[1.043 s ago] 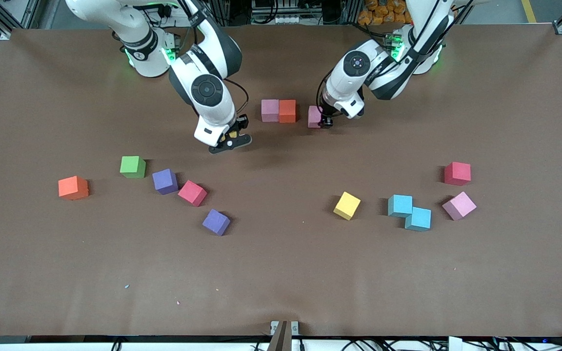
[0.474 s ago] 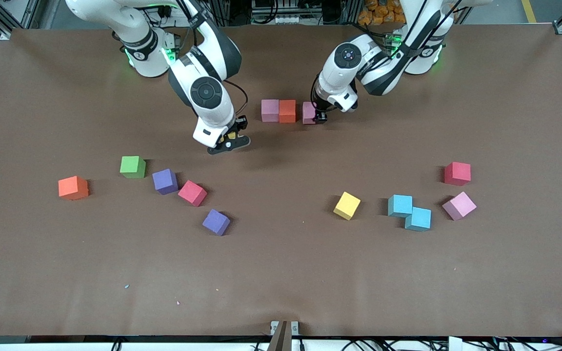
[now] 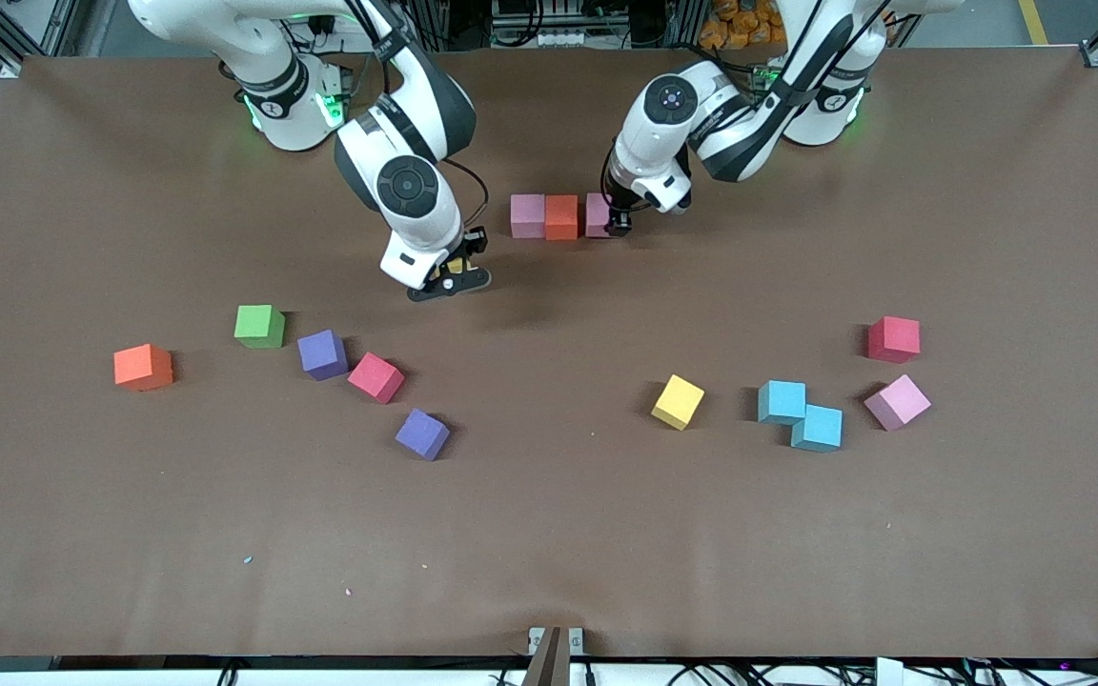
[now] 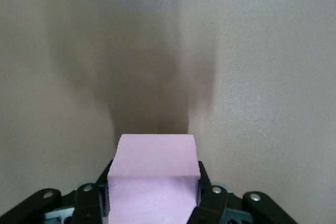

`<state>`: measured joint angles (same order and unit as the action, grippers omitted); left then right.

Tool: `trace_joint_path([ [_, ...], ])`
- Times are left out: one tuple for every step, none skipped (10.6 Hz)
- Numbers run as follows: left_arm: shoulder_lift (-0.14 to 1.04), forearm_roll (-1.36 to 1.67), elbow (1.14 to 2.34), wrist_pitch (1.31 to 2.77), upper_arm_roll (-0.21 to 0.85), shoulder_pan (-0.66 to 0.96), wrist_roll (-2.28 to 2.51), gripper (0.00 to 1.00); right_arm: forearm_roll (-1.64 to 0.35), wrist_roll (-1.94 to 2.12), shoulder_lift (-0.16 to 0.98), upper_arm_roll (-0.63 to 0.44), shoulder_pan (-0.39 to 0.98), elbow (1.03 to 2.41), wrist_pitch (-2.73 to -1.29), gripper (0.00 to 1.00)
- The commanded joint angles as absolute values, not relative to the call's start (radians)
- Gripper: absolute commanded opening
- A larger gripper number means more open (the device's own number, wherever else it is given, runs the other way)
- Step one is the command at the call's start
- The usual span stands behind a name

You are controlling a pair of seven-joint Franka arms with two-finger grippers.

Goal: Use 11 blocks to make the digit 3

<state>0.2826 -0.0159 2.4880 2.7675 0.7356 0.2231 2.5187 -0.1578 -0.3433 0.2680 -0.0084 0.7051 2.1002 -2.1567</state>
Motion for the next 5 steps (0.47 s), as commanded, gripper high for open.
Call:
trace_joint_path([
  [0.271, -0.046, 2.479, 2.764, 0.706, 0.25, 2.546, 0.0, -0.183, -0.357, 0.276, -0.006, 0.707, 2.082, -2.157, 0.17],
  [0.273, -0.049, 2.477, 2.764, 0.68, 0.271, 2.545, 0.0, -0.184, -0.357, 0.281, -0.006, 0.707, 2.08, -2.158, 0.17],
  [0.282, -0.069, 2.471, 2.764, 0.669, 0.273, 2.545, 0.0, -0.184, -0.357, 0.282, -0.006, 0.707, 2.079, -2.16, 0.18],
  [0.291, -0.078, 2.465, 2.764, 0.661, 0.276, 2.545, 0.0, -0.184, -0.356, 0.284, -0.006, 0.707, 2.079, -2.161, 0.18],
  [0.298, -0.08, 2.456, 2.764, 0.654, 0.278, 2.546, 0.0, -0.184, -0.357, 0.284, -0.006, 0.707, 2.079, -2.161, 0.18],
])
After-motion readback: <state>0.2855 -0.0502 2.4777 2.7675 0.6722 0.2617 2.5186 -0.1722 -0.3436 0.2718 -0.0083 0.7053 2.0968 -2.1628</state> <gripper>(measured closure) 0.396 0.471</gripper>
